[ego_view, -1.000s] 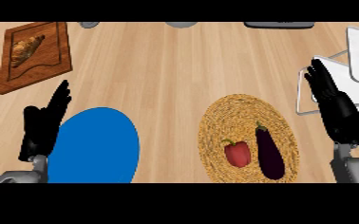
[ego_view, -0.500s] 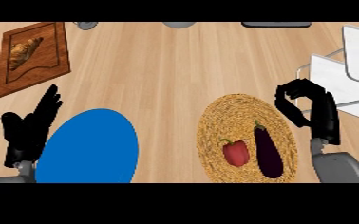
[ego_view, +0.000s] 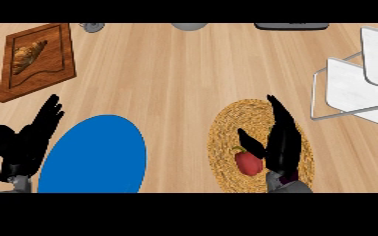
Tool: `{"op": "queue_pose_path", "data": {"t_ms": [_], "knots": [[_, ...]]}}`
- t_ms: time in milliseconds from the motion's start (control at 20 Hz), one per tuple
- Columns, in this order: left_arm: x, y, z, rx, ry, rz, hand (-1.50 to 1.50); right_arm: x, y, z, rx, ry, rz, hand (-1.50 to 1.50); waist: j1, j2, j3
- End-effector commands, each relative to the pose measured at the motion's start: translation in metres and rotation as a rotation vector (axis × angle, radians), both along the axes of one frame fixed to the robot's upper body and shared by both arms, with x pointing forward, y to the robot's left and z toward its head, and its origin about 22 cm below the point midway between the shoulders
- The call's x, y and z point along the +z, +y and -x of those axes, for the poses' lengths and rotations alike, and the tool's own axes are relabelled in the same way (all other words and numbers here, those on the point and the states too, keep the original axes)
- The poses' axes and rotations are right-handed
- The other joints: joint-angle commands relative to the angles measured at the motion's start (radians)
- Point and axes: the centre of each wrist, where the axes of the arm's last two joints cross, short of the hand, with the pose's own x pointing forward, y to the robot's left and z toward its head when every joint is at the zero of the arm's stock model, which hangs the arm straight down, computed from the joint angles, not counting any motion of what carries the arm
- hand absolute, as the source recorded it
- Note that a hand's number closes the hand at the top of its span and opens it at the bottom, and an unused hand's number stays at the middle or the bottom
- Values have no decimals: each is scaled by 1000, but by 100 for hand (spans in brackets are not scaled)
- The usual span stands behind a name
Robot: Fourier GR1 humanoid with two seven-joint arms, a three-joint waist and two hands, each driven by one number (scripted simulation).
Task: Pick the eggplant from the placemat and place it in the tiered shelf
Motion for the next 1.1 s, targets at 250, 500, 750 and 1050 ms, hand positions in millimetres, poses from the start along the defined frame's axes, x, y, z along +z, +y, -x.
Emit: {"op": "queue_pose_path", "data": {"t_ms": [250, 500, 750, 1050], "knots": [[-9, 8, 12, 18, 18, 5, 0, 22, 24, 1, -199, 383, 345, -150, -6, -5, -2], [-3, 13, 2, -7, 3, 9, 0, 29, 52, 4, -129, 722, 457, -150, 8, 4, 0], [1, 14, 2, -4, -8, 14, 0, 52, 48, -4, -120, 910, 529, -150, 8, 1, 4], [-3, 8, 0, -14, -2, 18, 0, 67, 43, -10, -130, 991, 594, -150, 3, 3, 4]]}}
